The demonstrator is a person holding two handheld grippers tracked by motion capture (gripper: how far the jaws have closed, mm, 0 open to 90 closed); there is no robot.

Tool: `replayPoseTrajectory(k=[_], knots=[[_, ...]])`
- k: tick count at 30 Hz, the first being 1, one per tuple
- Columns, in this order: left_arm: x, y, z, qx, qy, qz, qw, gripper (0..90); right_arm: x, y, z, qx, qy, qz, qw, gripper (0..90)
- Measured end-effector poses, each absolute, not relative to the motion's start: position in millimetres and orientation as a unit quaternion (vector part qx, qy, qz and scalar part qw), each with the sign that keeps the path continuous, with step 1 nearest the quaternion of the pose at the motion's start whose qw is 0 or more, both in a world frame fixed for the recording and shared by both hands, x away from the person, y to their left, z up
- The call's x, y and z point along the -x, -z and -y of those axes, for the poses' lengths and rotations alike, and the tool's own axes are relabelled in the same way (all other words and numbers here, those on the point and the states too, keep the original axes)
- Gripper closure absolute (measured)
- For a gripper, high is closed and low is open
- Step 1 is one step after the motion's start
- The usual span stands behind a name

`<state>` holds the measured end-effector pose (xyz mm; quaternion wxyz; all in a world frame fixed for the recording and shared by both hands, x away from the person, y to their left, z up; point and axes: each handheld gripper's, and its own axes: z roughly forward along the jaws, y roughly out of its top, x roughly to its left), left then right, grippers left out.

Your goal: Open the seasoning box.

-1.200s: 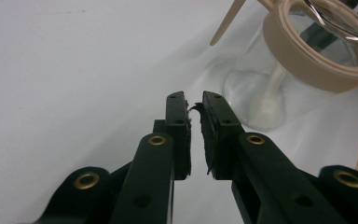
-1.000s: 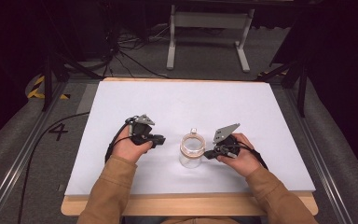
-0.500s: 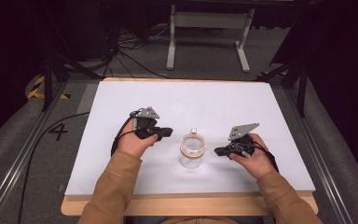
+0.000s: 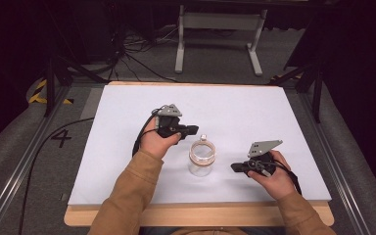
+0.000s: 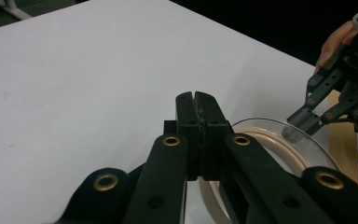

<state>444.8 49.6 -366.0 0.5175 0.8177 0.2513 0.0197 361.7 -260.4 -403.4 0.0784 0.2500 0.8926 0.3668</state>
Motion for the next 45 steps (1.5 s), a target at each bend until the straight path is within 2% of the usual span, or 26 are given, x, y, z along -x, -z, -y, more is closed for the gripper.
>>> replayPoseTrajectory(k=[3,10,13,23,45], knots=[[-445.5,367.2,-44.2,-0.824,-0.012,-0.246,0.51,89.6,-357.9,403.9,260.5,-0.251,-0.368,-0.892,0.078,89.6],[-445.2,369.4,-39.3,-0.828,-0.031,-0.244,0.504,89.6,-354.8,404.2,255.1,-0.243,-0.373,-0.892,0.073,88.7],[-443.2,369.4,-34.9,-0.821,-0.041,-0.231,0.521,89.7,-353.9,404.1,251.5,-0.237,-0.376,-0.893,0.074,89.1],[-443.6,372.9,-29.0,-0.831,-0.059,-0.22,0.507,89.6,-348.6,401.9,245.9,-0.23,-0.378,-0.894,0.073,89.0],[-446.9,376.3,-29.4,-0.831,-0.049,-0.219,0.51,89.9,-343.5,392.2,213.1,-0.214,-0.478,-0.85,0.06,89.9]])
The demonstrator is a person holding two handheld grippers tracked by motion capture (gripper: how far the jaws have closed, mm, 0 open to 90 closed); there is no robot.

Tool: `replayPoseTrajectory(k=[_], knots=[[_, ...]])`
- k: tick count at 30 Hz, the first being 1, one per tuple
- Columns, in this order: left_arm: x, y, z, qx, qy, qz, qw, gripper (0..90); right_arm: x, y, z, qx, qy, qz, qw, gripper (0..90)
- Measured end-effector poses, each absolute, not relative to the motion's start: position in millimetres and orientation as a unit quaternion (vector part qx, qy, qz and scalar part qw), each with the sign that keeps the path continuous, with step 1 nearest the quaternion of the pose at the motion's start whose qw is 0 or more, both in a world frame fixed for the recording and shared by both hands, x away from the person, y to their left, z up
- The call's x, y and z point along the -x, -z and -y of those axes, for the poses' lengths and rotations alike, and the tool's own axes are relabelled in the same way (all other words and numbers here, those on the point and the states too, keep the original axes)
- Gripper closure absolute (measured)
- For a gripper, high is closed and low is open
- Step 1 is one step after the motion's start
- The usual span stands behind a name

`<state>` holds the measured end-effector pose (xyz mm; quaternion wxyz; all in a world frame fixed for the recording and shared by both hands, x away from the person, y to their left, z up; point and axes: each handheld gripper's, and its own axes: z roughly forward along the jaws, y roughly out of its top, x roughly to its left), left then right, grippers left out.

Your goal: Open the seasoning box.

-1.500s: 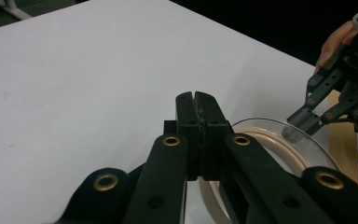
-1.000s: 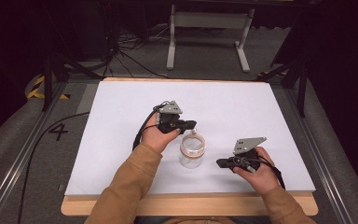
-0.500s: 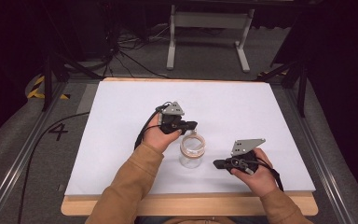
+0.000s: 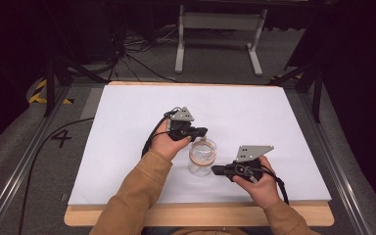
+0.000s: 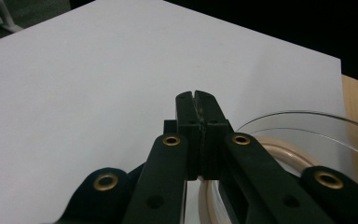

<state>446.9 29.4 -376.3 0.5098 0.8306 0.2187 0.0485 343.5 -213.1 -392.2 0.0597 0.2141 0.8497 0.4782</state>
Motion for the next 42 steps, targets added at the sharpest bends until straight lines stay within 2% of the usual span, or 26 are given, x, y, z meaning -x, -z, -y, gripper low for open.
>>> replayPoseTrajectory(k=[10,27,42], knots=[[-447.5,377.3,-29.2,-0.827,-0.044,-0.219,0.516,89.8,-351.2,396.4,218.3,-0.225,-0.556,-0.798,0.058,90.0],[-446.0,375.5,-29.5,-0.828,-0.058,-0.224,0.511,88.5,-351.5,396.4,219.0,-0.225,-0.562,-0.794,0.065,90.0],[-435.5,362.2,-74.2,-0.803,-0.083,-0.269,0.525,87.9,-360.1,381.4,220.8,-0.209,-0.566,-0.793,0.081,90.0]])
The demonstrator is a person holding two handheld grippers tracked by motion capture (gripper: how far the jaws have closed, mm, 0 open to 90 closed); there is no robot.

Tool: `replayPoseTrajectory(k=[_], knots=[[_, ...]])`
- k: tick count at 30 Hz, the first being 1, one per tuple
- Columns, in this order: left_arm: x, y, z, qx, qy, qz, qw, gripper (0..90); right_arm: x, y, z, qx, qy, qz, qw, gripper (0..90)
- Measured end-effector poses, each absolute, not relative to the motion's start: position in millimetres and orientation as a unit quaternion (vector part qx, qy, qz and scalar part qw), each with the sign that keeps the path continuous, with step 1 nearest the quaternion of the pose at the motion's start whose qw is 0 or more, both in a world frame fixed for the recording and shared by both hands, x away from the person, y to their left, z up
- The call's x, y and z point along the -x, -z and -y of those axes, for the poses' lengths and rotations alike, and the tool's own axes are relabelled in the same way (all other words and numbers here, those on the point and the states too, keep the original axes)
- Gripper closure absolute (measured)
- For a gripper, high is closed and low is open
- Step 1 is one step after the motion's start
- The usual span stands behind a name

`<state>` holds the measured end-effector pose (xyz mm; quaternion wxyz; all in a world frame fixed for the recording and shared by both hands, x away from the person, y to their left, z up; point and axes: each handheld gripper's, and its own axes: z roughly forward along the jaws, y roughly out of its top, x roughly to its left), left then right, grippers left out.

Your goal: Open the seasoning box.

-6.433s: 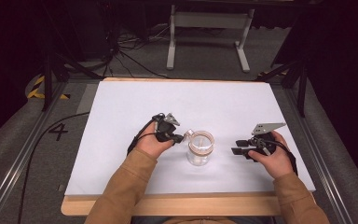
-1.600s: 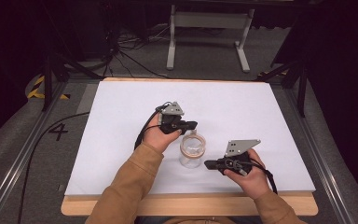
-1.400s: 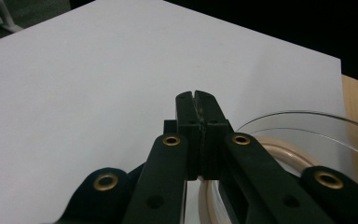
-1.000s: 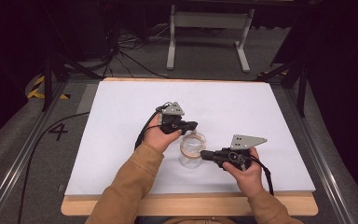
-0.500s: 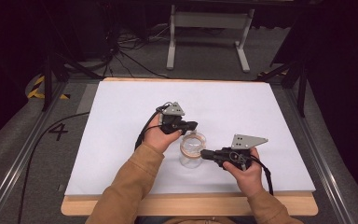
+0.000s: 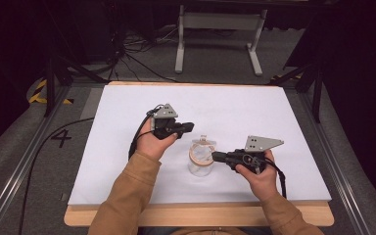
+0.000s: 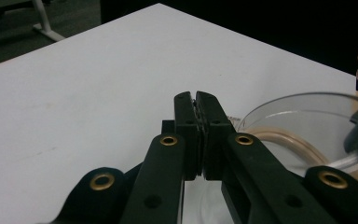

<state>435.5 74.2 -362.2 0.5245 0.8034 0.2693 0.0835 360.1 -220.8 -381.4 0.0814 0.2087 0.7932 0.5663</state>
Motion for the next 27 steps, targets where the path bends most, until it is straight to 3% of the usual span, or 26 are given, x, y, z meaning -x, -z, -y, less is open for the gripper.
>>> replayPoseTrajectory(k=[27], knots=[[-400.1,376.7,-157.1,-0.793,-0.102,-0.364,0.479,85.7,-408.8,361.8,215.1,-0.19,-0.587,-0.784,0.071,90.0]])
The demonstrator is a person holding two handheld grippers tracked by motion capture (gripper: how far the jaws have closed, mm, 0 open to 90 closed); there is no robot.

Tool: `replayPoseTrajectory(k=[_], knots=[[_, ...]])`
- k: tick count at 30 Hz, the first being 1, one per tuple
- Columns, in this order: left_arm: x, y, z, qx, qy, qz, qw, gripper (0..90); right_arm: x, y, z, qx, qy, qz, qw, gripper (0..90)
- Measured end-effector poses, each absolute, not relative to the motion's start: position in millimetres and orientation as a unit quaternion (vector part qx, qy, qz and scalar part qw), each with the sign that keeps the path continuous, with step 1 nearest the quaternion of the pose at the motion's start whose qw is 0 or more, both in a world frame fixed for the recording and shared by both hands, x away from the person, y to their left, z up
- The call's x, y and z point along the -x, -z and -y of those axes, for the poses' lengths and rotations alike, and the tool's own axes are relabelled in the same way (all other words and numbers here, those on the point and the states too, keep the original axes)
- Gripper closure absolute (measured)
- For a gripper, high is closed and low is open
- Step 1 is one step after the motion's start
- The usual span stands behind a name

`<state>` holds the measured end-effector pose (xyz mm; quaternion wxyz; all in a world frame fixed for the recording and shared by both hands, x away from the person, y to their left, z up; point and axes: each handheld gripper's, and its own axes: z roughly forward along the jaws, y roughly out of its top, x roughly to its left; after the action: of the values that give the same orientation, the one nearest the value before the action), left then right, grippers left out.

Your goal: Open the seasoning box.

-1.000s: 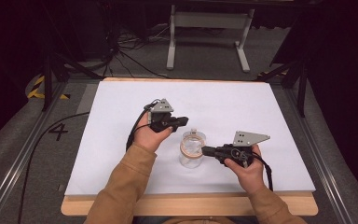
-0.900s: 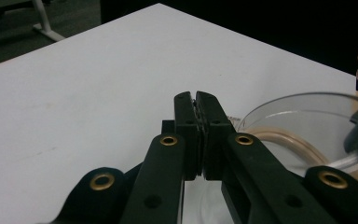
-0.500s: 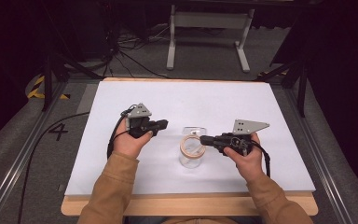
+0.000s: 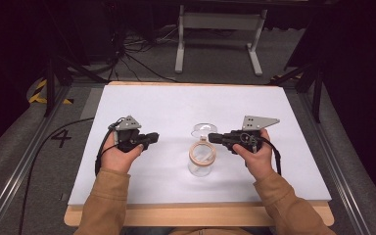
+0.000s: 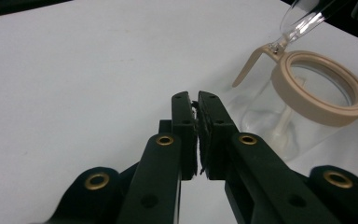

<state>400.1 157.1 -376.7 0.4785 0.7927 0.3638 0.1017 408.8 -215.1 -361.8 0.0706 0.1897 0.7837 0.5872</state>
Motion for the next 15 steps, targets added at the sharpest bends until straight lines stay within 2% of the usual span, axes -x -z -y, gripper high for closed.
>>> replayPoseTrajectory(k=[15], knots=[[-400.6,381.8,-156.9,-0.801,-0.093,-0.365,0.465,85.1,-423.8,369.0,224.3,-0.221,-0.576,-0.781,0.098,90.0]])
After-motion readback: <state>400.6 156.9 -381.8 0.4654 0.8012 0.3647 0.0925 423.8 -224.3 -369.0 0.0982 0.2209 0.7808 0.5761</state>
